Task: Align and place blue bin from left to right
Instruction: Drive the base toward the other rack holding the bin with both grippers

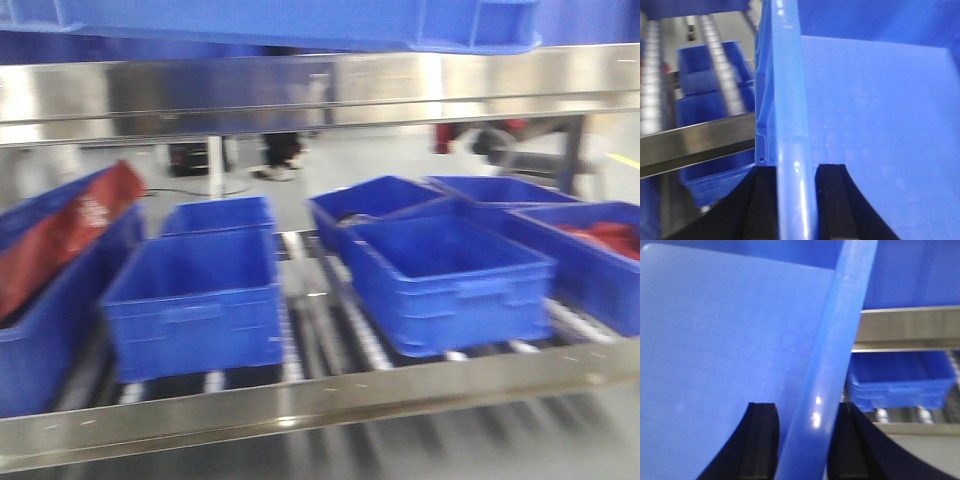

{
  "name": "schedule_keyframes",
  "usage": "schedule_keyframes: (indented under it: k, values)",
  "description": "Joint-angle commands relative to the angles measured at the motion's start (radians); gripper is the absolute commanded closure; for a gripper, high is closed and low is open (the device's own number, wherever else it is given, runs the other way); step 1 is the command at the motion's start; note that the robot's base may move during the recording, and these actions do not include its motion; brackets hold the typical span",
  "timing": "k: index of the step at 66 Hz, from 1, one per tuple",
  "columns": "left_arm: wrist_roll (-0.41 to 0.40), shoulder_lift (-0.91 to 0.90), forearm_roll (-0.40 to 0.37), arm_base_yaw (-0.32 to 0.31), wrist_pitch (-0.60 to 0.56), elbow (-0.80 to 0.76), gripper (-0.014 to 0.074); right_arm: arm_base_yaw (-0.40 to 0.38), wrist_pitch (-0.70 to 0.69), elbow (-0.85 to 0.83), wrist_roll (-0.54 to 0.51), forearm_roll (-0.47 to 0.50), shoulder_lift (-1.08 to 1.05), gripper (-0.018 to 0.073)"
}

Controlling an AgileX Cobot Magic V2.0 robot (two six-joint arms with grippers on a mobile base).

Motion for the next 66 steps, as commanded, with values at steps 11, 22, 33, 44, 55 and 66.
schedule_keyframes:
  k: [11,22,33,44,55,66]
  values:
    - [0.002,-0.032,-0.073,-0.011,-0.355,-0.024,0.0708,-0.002,-0.089,-0.013,0.019,0.0,-0.005,0.0629]
    - [0.002,-0.032,-0.073,-0.011,-0.355,-0.024,0.0708,-0.002,-0.089,-0.013,0.019,0.0,-0.005,0.0629]
    - [0.002,-0.032,-0.073,-0.011,-0.355,-0.024,0.0708,-0.002,-0.089,-0.013,0.019,0.0,-0.005,0.0629]
    - [0.002,-0.032,-0.073,-0.011,-0.355,-0.024,0.0708,-0.002,-0.089,-0.013,0.019,0.0,-0.005,0.0629]
    - [0.002,-0.032,-0.073,-0.011,-0.355,-0.024,0.0708,-0.002,-0.089,-0.013,0.019,0.0,-0.005,0.0629]
    - [0.002,-0.032,-0.073,-0.011,-0.355,-0.024,0.0708,-0.002,-0.089,-0.013,0.019,0.0,-0.005,0.0629]
